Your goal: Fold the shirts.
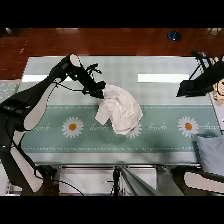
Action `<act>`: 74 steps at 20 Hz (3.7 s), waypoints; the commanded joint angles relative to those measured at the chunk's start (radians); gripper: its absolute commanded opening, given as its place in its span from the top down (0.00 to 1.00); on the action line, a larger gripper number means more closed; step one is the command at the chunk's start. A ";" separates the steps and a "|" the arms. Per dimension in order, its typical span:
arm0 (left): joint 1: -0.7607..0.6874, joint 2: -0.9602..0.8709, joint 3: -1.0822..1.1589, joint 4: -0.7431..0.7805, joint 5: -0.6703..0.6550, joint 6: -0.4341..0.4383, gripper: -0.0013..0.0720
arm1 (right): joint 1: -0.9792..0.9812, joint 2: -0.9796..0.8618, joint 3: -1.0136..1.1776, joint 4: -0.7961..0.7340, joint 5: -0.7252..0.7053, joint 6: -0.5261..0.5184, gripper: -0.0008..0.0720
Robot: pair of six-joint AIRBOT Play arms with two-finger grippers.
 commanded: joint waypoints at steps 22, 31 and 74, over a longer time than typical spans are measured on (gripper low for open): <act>0.033 0.063 0.005 0.030 -0.019 0.092 0.93 | 0.317 -0.099 -0.470 0.555 -0.598 -0.095 0.37; 0.087 0.195 0.167 0.084 -0.022 0.152 0.93 | 0.307 0.105 -0.305 0.477 -0.514 -0.119 0.96; 0.149 0.721 -0.025 0.187 0.415 0.359 0.93 | 0.159 -0.106 0.653 0.059 -0.166 0.005 0.96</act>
